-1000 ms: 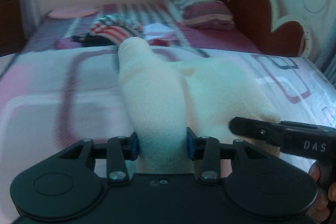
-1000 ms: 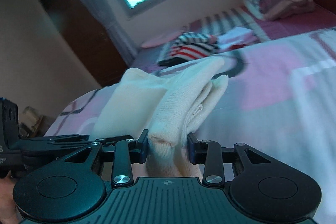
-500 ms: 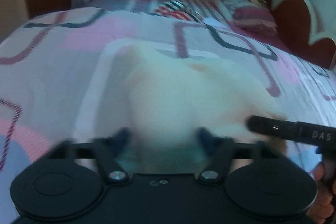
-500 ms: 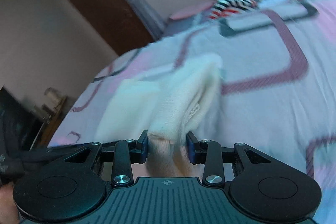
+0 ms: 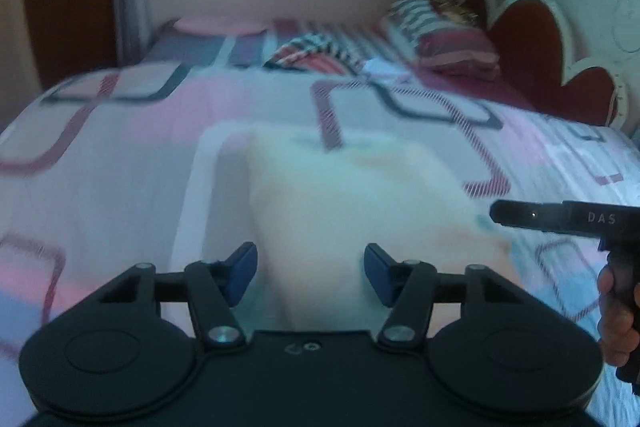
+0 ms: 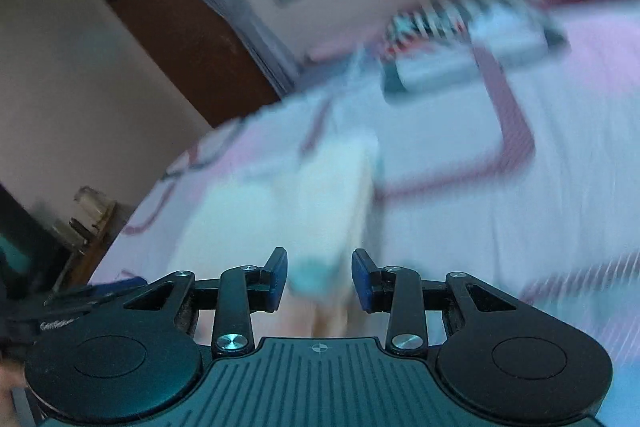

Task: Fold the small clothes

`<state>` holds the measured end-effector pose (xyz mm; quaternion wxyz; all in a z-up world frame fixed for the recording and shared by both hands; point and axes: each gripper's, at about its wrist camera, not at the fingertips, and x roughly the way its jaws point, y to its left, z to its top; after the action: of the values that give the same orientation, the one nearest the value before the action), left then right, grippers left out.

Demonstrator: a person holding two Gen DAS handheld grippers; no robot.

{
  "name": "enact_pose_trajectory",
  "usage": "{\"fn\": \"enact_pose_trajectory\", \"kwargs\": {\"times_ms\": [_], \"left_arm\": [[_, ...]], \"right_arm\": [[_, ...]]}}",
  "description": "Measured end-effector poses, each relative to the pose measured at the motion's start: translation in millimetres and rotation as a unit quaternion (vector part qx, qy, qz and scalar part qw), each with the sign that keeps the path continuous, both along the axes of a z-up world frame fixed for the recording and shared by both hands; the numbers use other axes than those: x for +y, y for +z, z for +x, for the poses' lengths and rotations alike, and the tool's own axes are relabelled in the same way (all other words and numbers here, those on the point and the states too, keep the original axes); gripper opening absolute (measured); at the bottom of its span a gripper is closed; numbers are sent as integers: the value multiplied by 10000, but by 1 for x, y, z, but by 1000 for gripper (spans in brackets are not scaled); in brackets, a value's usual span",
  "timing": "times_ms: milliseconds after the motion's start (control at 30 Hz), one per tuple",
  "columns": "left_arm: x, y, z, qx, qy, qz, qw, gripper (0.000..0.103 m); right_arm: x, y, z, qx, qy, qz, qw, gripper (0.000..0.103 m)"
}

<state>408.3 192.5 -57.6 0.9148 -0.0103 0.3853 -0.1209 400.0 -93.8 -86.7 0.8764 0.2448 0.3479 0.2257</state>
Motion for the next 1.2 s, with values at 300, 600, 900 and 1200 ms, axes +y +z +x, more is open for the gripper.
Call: {"fn": "enact_pose_trajectory", "kwargs": {"times_ms": [300,600,900,1200], "left_arm": [[-33,-36,38,214,-306,276,9989,53],[-34,-9,-14,36,-75,468,9989,52],[-18,-45,-106,578,708,198,9956,52],[-30,-23,-149,445,655,708,9943,51]], "right_arm": [[44,-21,47,142,854,-1284,9879,24],[37,15,3,-122,871,-1373,9866,25],[71,-13,-93,80,1327,-2505,9589,25],[58,-3,-114,429,827,-2400,9663,25]]}}
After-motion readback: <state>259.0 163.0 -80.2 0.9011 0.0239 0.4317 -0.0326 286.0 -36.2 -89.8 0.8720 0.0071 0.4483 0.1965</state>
